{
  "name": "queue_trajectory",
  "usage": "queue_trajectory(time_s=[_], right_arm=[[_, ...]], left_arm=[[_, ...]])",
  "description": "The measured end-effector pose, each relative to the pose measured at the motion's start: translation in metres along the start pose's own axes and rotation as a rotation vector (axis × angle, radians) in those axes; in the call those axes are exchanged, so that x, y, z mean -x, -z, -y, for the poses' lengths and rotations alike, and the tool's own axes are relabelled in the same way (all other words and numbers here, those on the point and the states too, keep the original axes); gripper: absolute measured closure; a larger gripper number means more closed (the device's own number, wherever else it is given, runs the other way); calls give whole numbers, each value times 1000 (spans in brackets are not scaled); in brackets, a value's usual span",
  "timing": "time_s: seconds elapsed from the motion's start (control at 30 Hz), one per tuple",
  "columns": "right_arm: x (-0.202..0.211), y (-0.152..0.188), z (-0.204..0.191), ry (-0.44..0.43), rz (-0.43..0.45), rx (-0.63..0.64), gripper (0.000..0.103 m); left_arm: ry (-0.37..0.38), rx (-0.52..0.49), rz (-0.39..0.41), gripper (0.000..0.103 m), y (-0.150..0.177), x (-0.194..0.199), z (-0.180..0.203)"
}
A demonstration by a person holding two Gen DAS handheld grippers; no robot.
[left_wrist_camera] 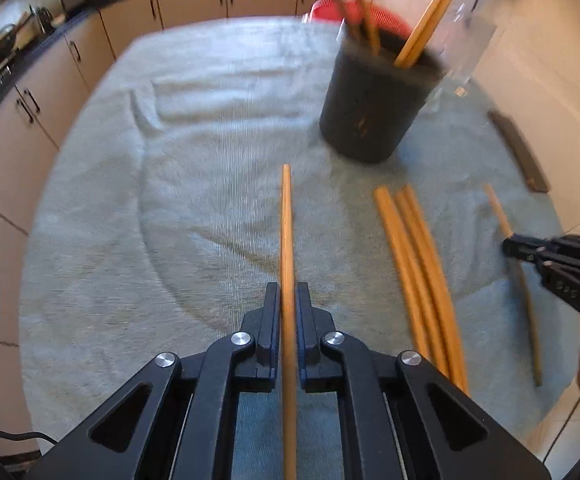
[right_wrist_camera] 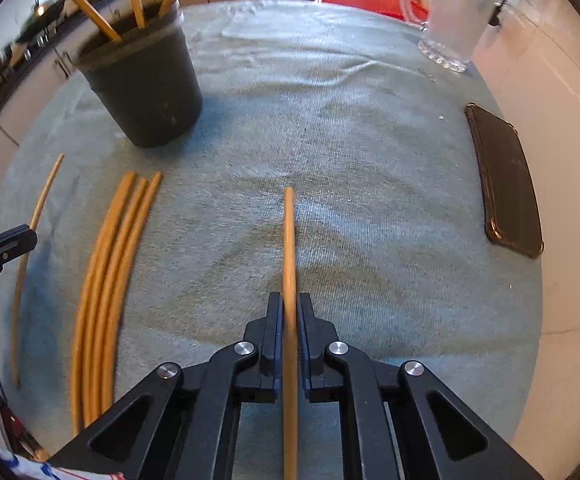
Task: Organize utensils
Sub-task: 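Lift both held chopsticks upright and carry them toward the holder cup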
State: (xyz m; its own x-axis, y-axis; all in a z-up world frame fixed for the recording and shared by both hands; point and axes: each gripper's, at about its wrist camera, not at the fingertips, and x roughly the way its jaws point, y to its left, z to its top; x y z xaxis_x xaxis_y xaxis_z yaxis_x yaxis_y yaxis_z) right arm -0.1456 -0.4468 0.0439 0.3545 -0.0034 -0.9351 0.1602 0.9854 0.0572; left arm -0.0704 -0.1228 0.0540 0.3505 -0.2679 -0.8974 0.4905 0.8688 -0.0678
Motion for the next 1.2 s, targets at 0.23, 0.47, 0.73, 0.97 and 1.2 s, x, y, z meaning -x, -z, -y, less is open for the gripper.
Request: queue_trajectory(time_s=[0.23,0.47,0.73,0.97,1.2], right_arm=[[43,37,-6,-63,179,-22,96],[94,54,-6,-85,353,-40,96],[126,67,-7,-89,467,-47,96],[129,68,-6,-100,503,-62,96],[132,62,-3,-111,527,-77,96]], left_arm=[[39,13,179,97,24,56,3],[45,8,313,97,41,96,11],[43,15,380,97,50,114,14],[66,62,421,97,53,127,7],[88,80,493,97,52,150,3]])
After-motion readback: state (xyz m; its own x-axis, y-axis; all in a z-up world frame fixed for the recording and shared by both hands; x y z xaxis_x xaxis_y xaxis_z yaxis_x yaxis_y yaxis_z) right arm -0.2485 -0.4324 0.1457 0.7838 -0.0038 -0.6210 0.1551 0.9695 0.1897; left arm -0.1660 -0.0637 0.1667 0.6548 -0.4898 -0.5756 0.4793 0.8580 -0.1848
